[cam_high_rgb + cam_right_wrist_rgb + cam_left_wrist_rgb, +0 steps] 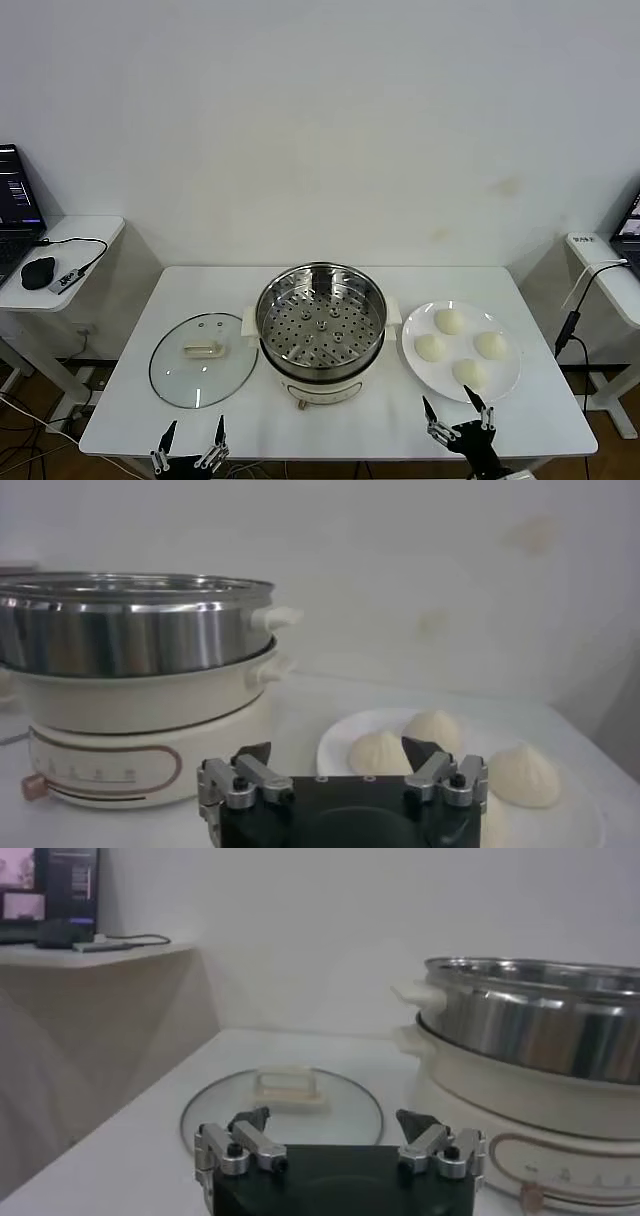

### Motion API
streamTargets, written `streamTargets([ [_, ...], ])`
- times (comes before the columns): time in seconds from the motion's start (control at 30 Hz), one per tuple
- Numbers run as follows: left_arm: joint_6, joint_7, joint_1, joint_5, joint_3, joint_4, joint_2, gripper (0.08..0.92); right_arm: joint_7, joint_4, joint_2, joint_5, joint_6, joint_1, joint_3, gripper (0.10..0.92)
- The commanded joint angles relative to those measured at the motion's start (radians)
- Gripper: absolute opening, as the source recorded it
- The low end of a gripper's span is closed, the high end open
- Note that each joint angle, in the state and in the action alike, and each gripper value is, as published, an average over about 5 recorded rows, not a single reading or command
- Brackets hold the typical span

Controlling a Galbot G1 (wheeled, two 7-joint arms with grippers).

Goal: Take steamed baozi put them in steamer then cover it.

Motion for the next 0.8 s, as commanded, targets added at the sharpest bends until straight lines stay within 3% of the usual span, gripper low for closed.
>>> streamTargets([
  [0.03, 0.043, 0.015, -0.012, 0.018, -0.017, -0.010, 0.003, 0.823, 0.009, 0.005, -0.033, -0.058, -0.016, 0.034, 0.035, 0.823],
  [0.37, 0.067, 0.023, -0.055, 0.028, -0.054, -0.014, 0.029, 0.823, -0.089, -0.071, -0.312, -0.388, -0.074, 0.201, 0.184, 0.823],
  [0.8, 0.070, 0.037, -0.078, 0.073, -0.039, -0.024, 0.032, 0.823, -0.479, -0.223, -0.743, -0.550, -0.104, 0.468, 0.077, 0.823],
])
